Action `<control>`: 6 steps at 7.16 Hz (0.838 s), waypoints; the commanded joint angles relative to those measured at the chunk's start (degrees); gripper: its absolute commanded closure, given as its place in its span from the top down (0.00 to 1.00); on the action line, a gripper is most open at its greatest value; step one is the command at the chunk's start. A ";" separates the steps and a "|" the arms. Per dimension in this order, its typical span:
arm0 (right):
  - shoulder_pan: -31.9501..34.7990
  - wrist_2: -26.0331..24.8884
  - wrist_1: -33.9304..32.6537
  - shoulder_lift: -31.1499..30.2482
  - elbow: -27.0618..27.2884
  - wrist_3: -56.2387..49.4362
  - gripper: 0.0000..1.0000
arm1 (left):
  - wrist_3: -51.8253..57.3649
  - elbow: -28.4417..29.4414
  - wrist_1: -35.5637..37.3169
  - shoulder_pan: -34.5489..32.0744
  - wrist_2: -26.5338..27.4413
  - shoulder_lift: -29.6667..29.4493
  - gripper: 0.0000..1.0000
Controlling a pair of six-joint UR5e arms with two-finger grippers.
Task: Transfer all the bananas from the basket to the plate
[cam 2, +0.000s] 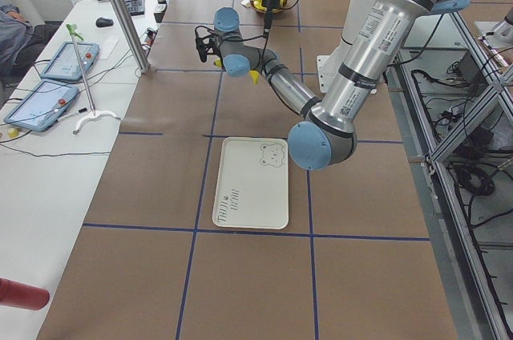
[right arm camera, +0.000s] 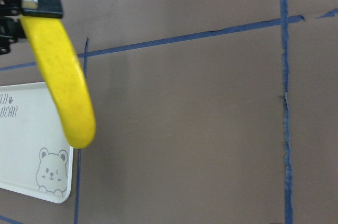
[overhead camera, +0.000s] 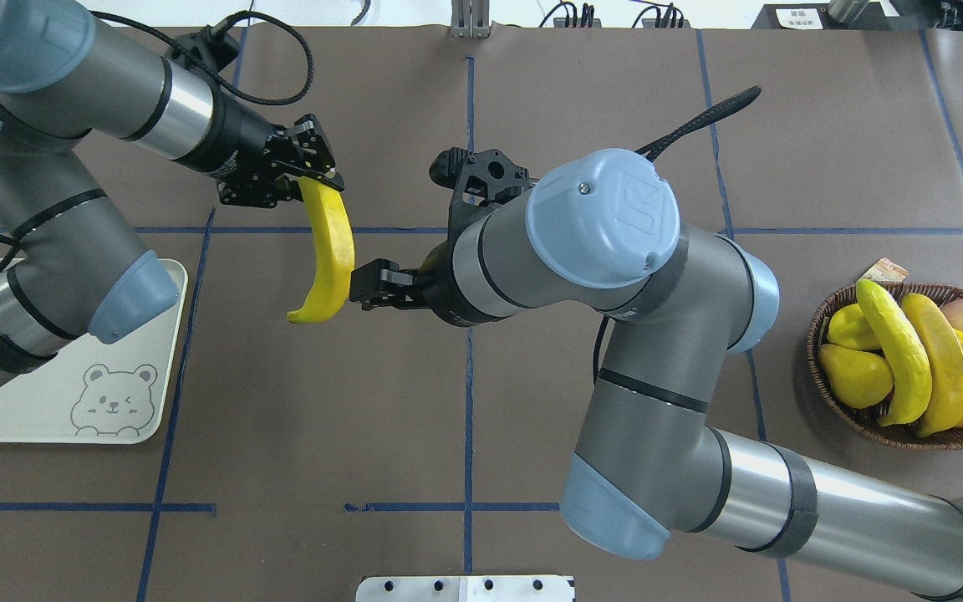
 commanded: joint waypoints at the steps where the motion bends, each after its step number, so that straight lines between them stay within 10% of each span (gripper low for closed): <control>1: 1.58 0.68 -8.75 -1.26 2.87 -0.60 0.99 | 4.57 -1.59 -0.10 -6.40 -0.37 7.80 0.00; 6: 11.60 5.86 -25.32 -5.89 5.49 -17.45 1.00 | 30.29 2.25 4.89 -15.93 -7.84 27.67 0.00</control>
